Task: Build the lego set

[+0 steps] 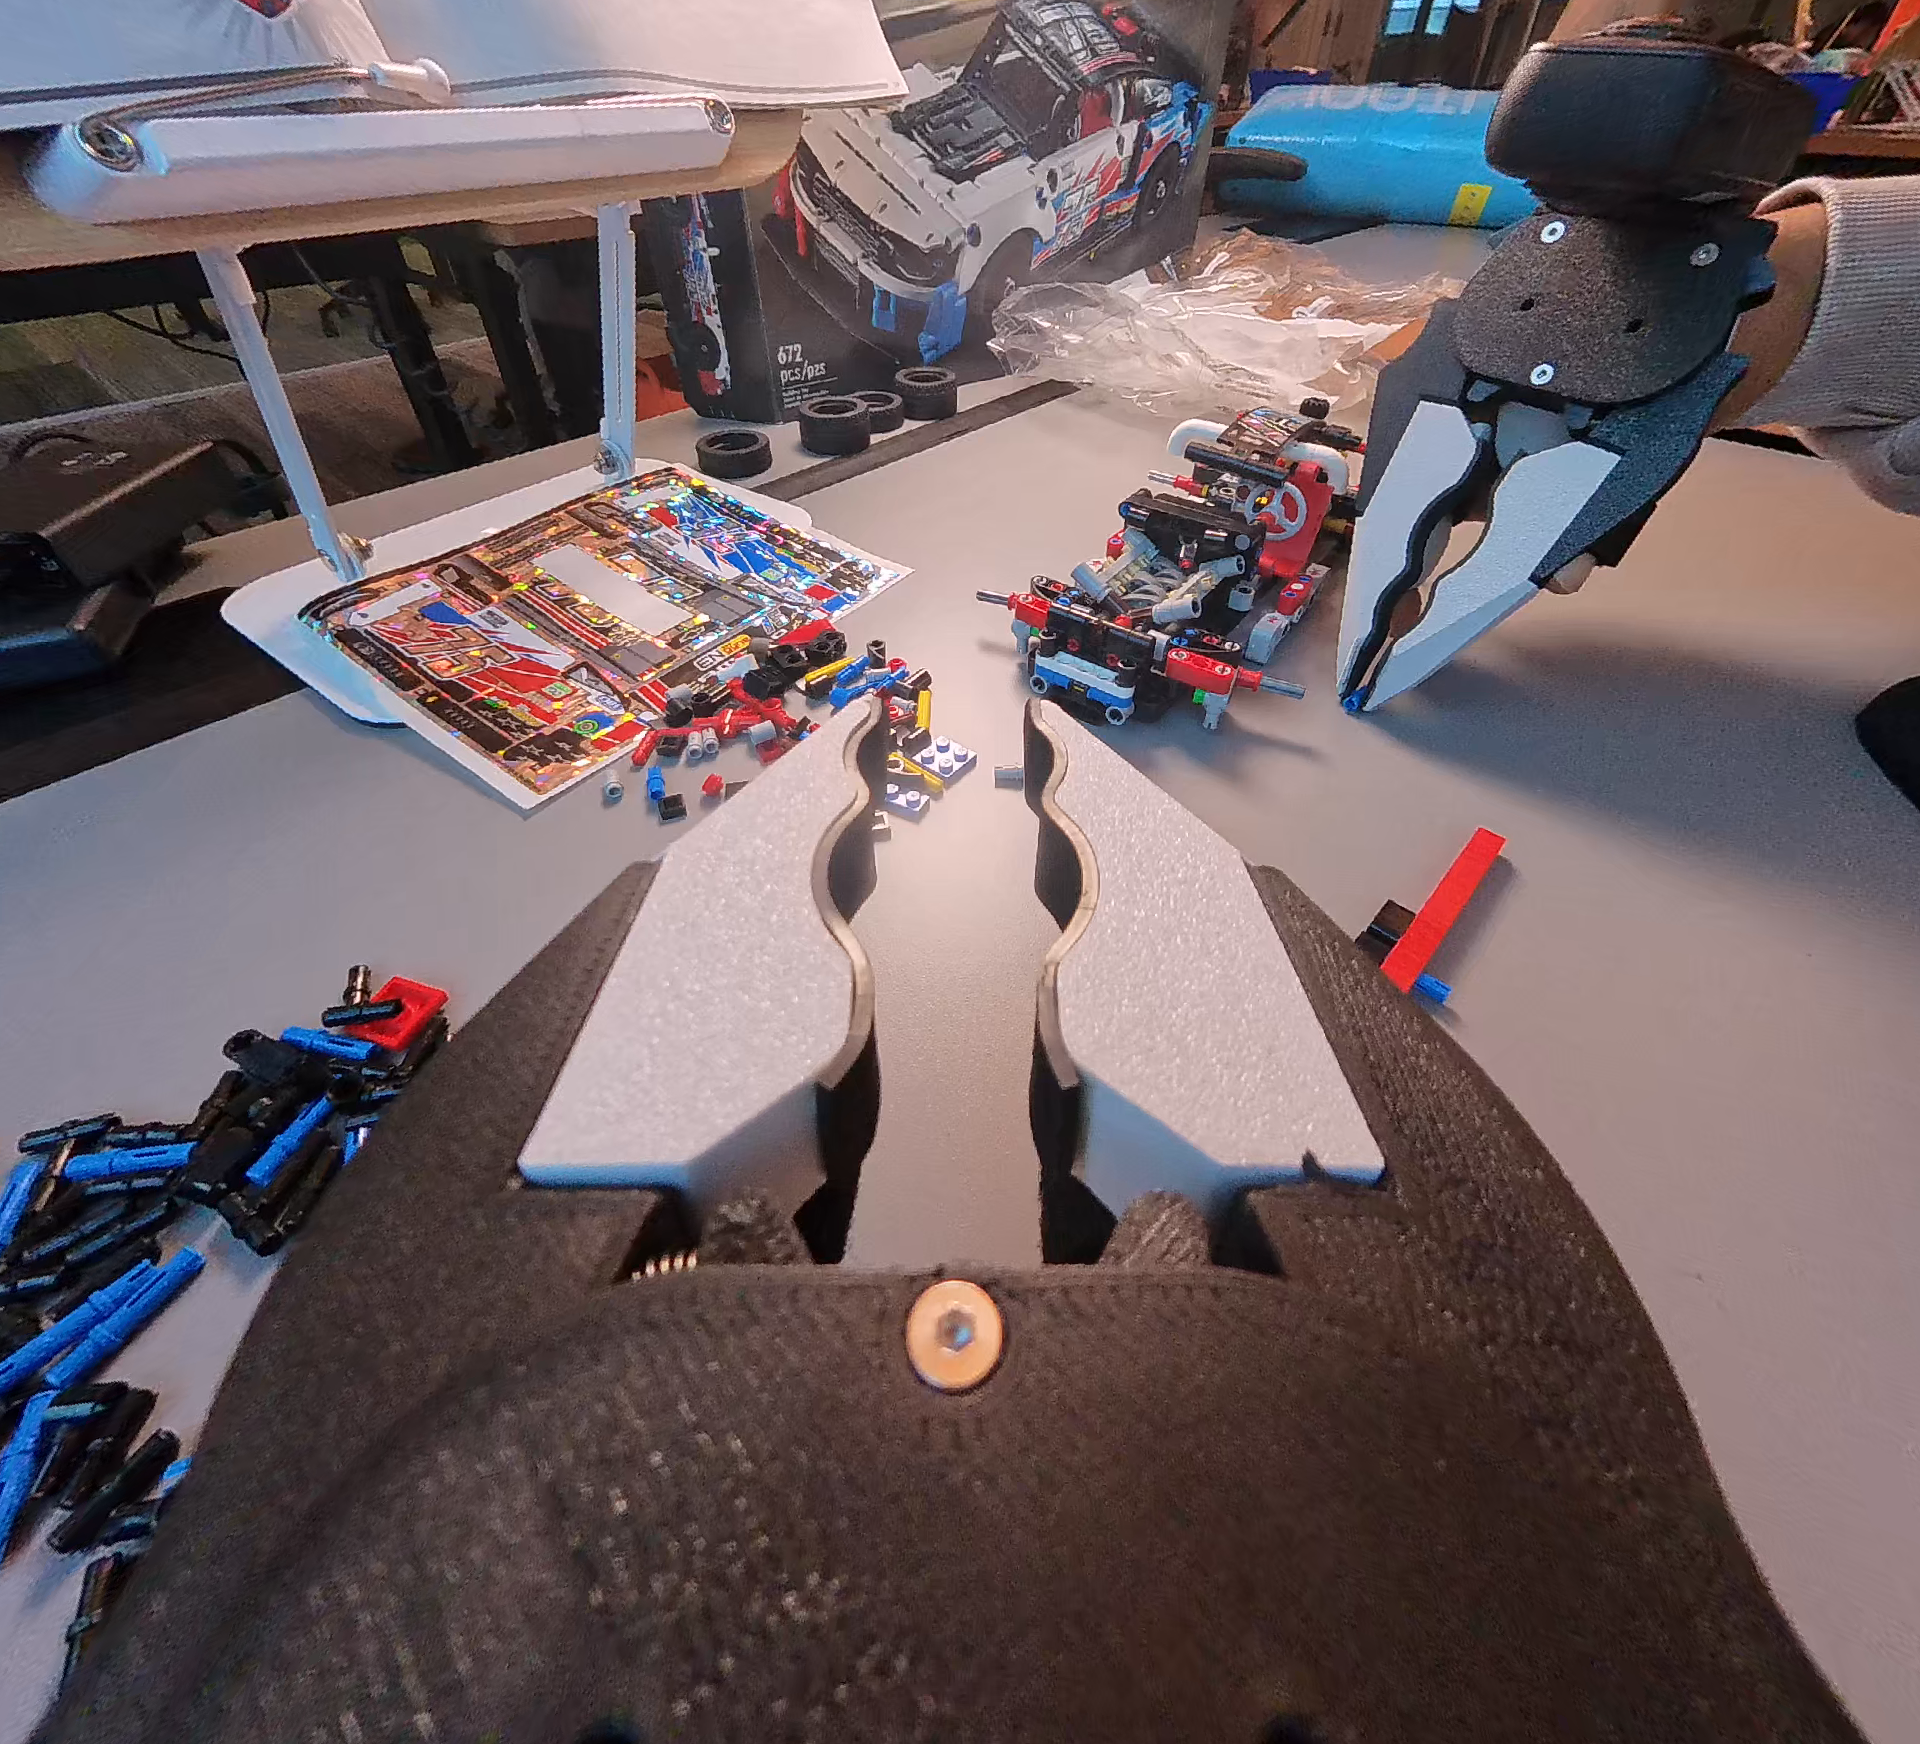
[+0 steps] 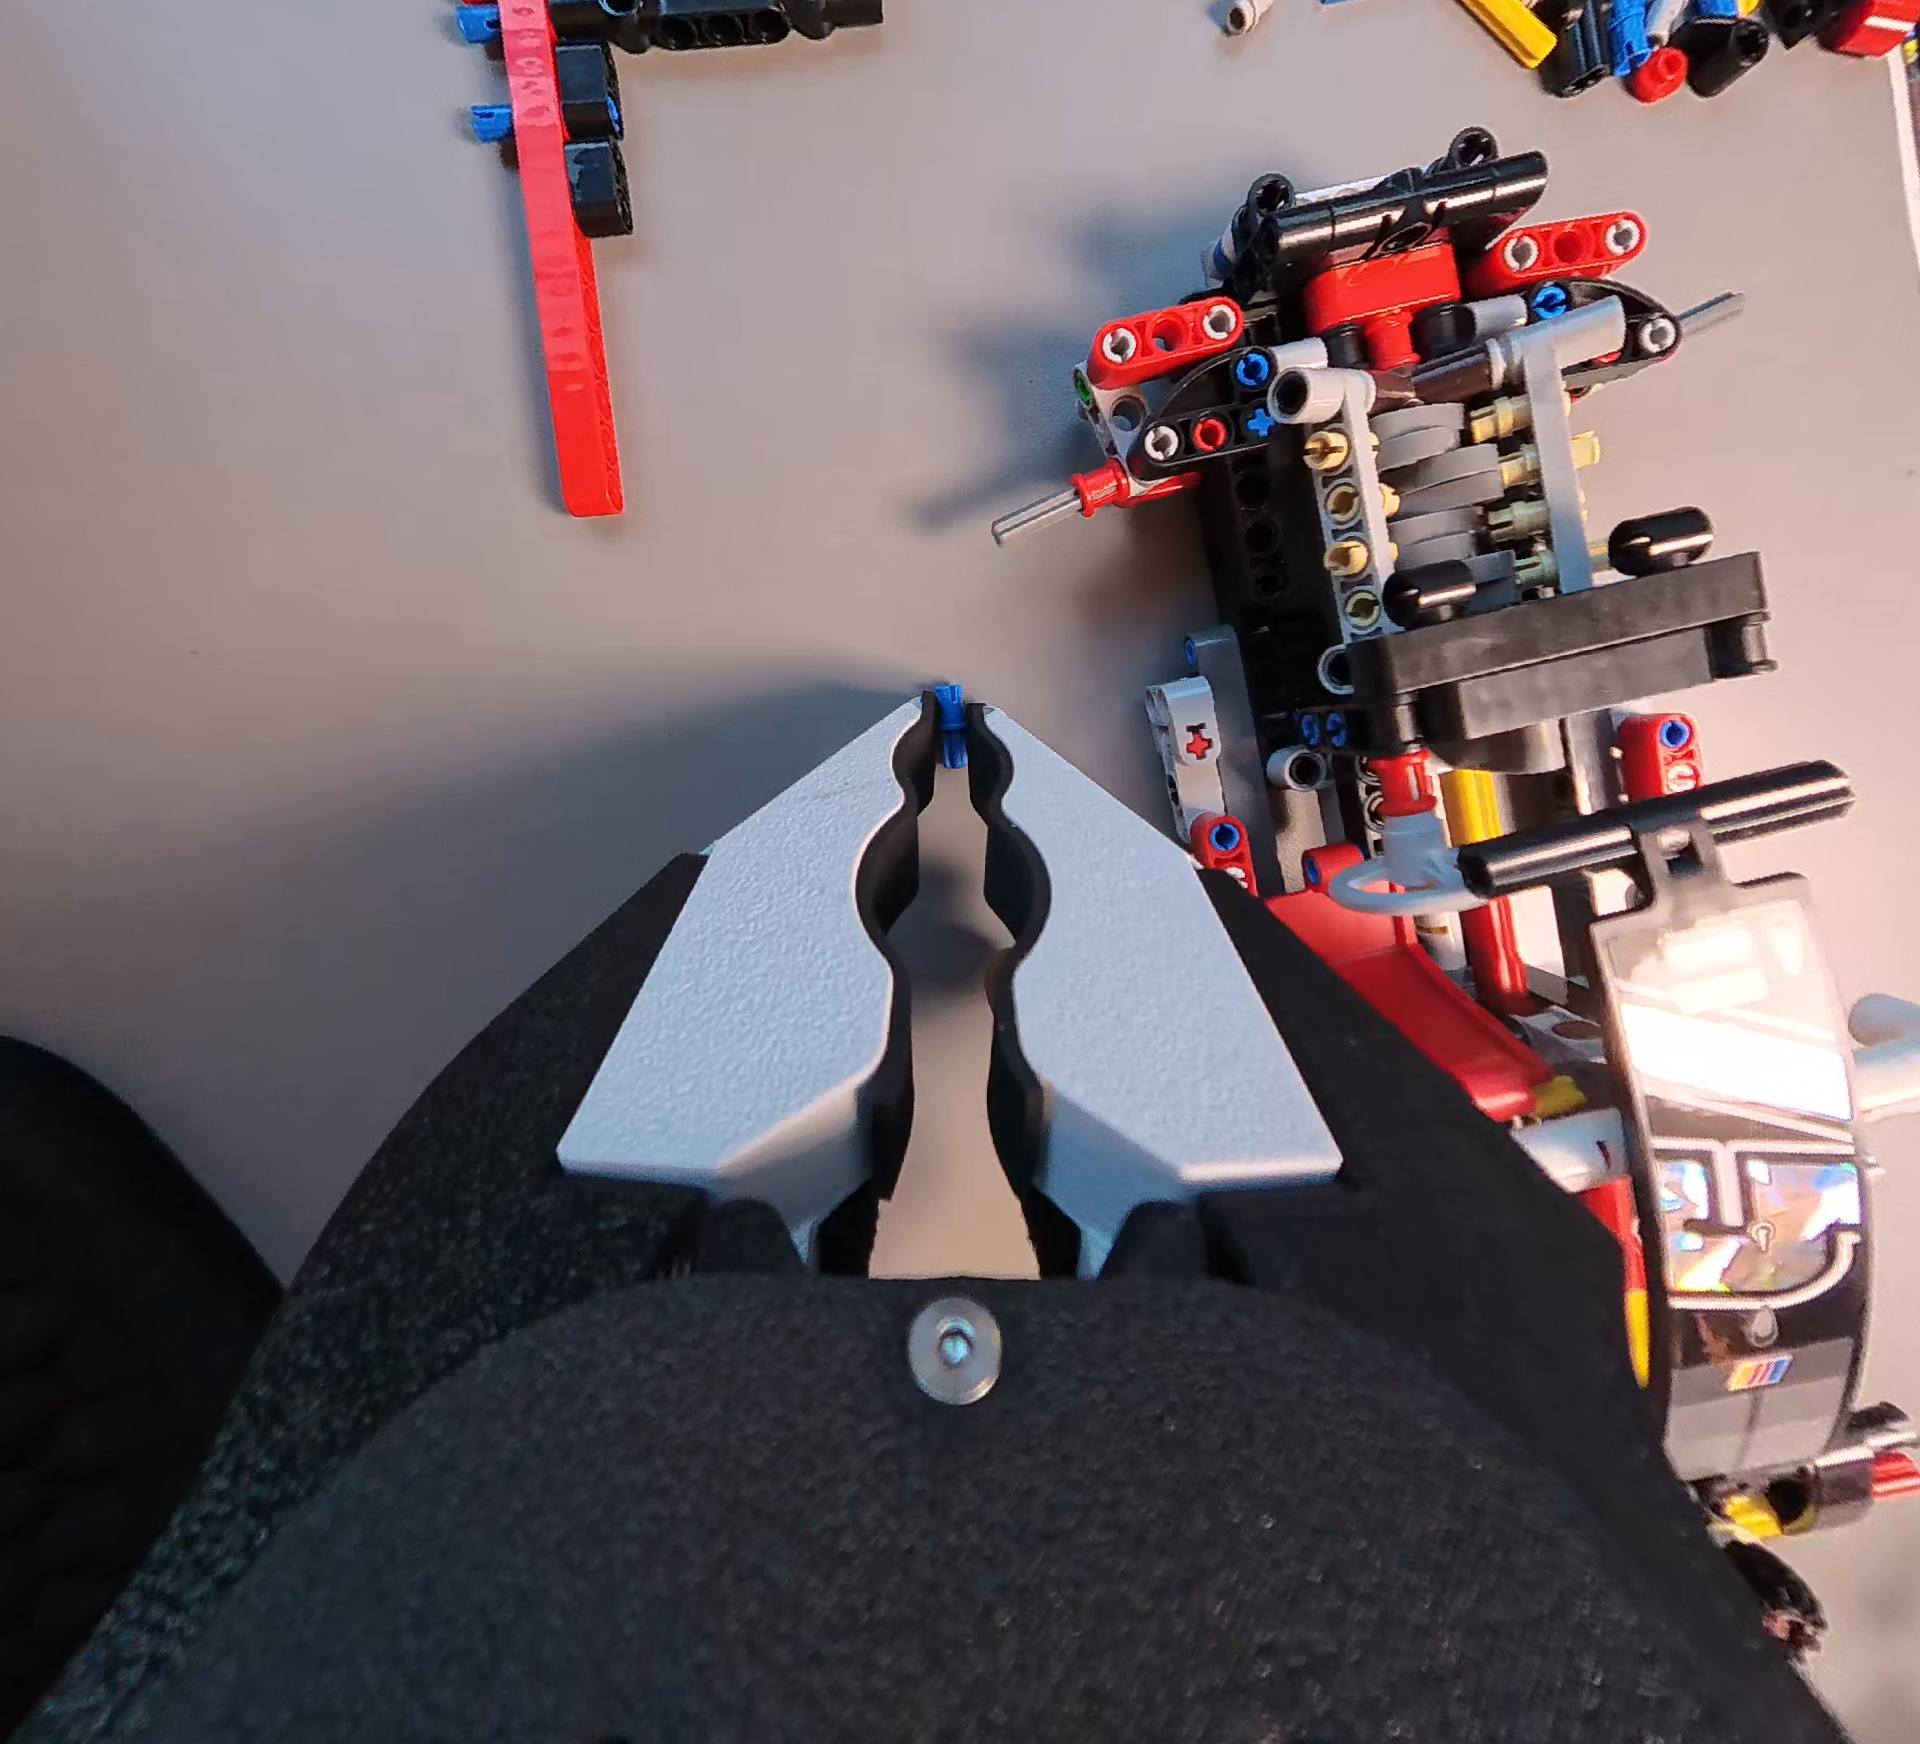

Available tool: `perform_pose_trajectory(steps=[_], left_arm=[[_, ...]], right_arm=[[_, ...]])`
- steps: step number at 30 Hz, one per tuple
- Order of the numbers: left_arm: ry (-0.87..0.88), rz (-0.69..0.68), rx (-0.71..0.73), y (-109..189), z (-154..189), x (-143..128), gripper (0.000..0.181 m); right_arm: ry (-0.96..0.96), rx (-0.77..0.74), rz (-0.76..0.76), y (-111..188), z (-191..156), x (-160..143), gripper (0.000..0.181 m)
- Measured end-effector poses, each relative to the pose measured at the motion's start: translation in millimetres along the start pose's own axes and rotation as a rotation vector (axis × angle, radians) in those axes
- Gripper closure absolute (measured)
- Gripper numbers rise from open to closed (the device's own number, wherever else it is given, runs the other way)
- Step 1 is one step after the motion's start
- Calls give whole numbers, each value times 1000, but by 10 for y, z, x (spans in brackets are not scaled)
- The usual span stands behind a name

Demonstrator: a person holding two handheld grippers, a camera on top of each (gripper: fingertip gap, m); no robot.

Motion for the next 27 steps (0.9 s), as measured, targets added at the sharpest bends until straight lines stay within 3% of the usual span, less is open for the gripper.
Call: perform_pose_trajectory(steps=[15, 27], left_arm=[[-2, 2, -3, 4, 6, 9, 158], [2, 6, -11, 18, 15, 29, 158]], right_arm=[[-14, -20, 67, -6, -41, 34, 179], [-52, -17, 263, 87, -98, 262, 179]])
Point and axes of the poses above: each gripper's, where its closed fingertips meet, y back along the fingers, x out of its top, z = x × y across the jaws, the point moved 1 cm from there along y, back along the fingers, and after that the axes turned 7 degrees about x, right-handed, at the moved point
